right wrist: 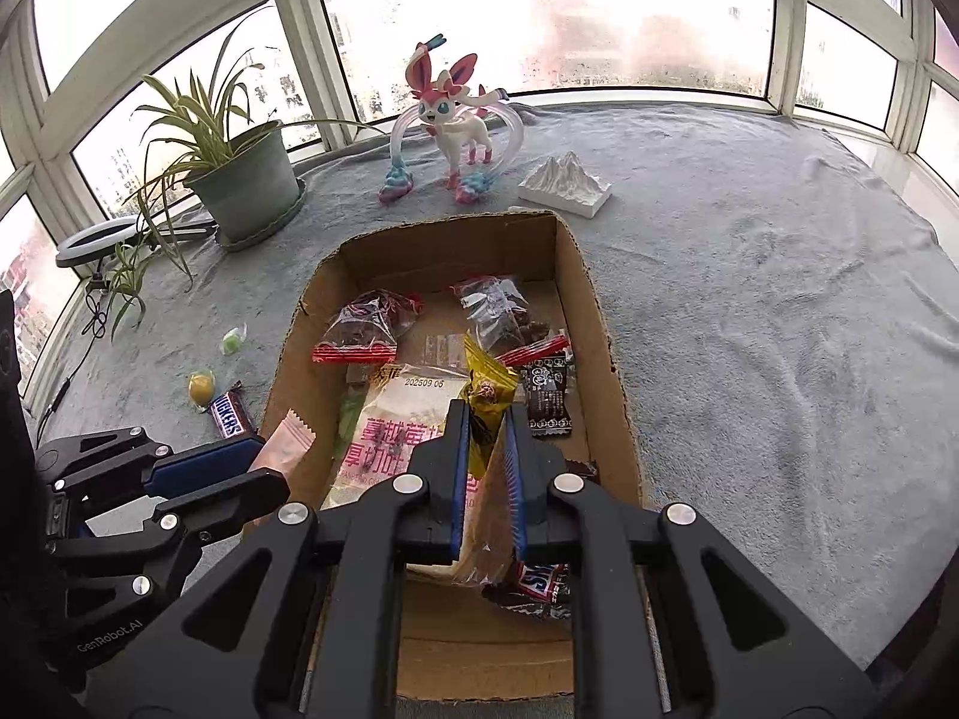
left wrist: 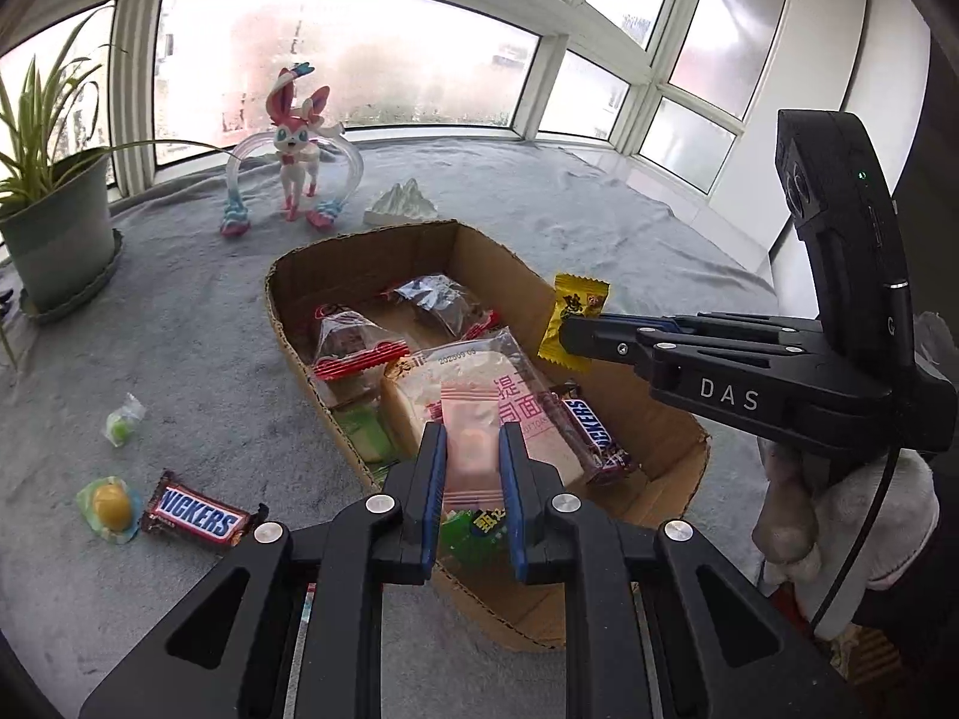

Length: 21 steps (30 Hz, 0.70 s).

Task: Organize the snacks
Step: 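Carry pink wrapper and yellow candy into the box and open both grippers, then move both tools back toward the Snickers bar and yellow ball candy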

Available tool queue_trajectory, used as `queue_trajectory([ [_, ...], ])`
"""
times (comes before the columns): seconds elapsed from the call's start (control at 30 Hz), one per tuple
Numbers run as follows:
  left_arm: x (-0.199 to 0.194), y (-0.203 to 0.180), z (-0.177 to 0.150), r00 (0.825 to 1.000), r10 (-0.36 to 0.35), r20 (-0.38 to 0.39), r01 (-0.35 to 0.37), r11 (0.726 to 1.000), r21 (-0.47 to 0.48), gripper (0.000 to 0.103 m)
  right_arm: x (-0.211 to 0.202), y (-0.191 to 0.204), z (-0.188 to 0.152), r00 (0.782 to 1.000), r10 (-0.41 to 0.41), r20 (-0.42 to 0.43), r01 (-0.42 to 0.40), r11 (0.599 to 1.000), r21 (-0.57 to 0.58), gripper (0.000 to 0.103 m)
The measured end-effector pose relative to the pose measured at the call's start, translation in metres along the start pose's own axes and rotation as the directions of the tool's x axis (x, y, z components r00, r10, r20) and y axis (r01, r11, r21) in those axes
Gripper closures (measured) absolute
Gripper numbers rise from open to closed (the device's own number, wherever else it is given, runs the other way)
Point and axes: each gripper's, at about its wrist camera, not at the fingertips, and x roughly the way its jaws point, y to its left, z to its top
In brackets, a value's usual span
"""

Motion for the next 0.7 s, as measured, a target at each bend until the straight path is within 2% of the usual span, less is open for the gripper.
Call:
queue_trajectory([
  [0.3, -0.001, -0.011, 0.001, 1.000, 0.005, -0.007, -0.004, 1.000, 0.020, 0.085, -0.003, -0.002, -0.002, 1.000, 0.000, -0.002, 0.000, 1.000, 0.014, 0.088],
  [0.37, -0.001, -0.011, 0.002, 1.000, 0.004, -0.010, -0.004, 1.000, 0.020, 0.085, -0.003, -0.002, -0.002, 1.000, -0.004, -0.002, 0.004, 1.000, 0.013, 0.070],
  [0.43, -0.001, -0.012, 0.002, 1.000, 0.005, -0.011, -0.005, 1.000, 0.022, 0.079, -0.005, -0.001, -0.003, 1.000, -0.014, 0.008, 0.014, 1.000, 0.015, 0.060],
  [0.7, -0.013, -0.011, 0.001, 0.999, 0.036, 0.010, -0.037, 0.999, 0.030, 0.078, -0.015, 0.002, -0.004, 1.000, -0.012, 0.019, 0.011, 1.000, 0.026, 0.057],
])
